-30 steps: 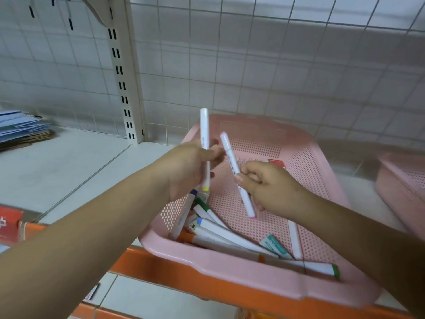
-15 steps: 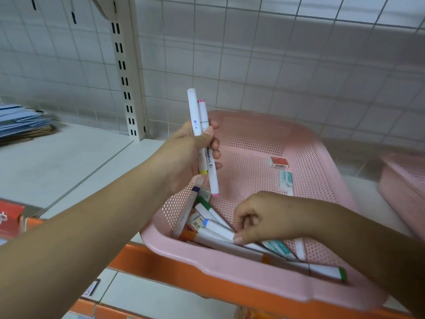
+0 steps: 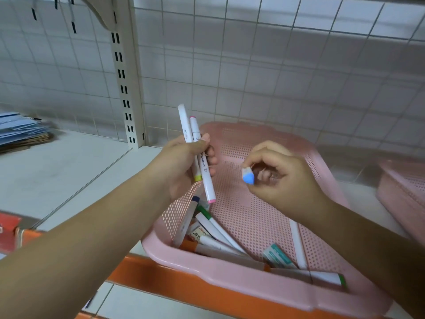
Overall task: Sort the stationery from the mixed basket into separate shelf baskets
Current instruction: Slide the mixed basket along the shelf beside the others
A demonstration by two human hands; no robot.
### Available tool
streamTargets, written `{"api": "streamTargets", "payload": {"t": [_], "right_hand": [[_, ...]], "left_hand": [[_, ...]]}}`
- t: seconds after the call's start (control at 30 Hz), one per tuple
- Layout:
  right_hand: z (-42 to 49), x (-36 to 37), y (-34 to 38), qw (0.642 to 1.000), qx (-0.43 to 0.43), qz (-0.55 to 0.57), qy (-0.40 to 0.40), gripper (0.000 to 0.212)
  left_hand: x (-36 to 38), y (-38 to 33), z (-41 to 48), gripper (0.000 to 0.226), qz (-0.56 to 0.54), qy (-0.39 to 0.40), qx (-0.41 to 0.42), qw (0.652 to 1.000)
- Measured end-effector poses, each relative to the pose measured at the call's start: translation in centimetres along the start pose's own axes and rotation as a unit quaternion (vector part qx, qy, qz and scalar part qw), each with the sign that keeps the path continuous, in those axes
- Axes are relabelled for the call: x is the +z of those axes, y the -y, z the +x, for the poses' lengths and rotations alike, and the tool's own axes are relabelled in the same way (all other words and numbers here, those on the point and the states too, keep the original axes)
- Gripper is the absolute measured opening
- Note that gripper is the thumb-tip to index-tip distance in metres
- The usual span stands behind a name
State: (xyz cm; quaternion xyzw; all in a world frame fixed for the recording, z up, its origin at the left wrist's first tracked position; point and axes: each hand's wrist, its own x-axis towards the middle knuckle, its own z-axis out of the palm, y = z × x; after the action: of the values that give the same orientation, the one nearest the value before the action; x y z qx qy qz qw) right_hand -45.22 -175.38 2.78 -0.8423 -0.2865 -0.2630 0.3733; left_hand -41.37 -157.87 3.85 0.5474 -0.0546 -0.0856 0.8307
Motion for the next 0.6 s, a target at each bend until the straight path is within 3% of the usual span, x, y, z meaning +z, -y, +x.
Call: {"api": "streamTargets", "payload": {"t": [0.1, 0.23, 0.37, 0.5, 0.6], "right_hand": [[0.1, 0.1, -0.1, 0.993, -0.102, -0.041, -0.05, 0.023], [0.0, 0.4, 0.3, 0.979, -0.16, -0.107, -0.061, 0.019], [0.0, 1.0, 0.5, 0.969, -0.204, -0.134, -0.037, 0.017], [0.0, 0.9, 0.6, 0.975, -0.177, -0.135, -0.009, 0.033], [-0.2, 0.9, 0.4, 0.989, -0.047, -0.132, 0.055, 0.029]], "left_hand": [[0.1, 0.1, -0.1, 0.008, -0.009, 0.048, -0.029, 0.998], [0.5, 0.1, -0.5, 0.021, 0.003, 0.132, -0.05, 0.99], [0.3, 0.1, -0.8, 0.014, 0.025, 0.179, -0.054, 0.982], [0.1, 0.1, -0.4, 0.031, 0.0, 0.157, -0.016, 0.987], [-0.1, 0.0, -0.1, 0.017, -0.028, 0.093, 0.021, 0.995]]}}
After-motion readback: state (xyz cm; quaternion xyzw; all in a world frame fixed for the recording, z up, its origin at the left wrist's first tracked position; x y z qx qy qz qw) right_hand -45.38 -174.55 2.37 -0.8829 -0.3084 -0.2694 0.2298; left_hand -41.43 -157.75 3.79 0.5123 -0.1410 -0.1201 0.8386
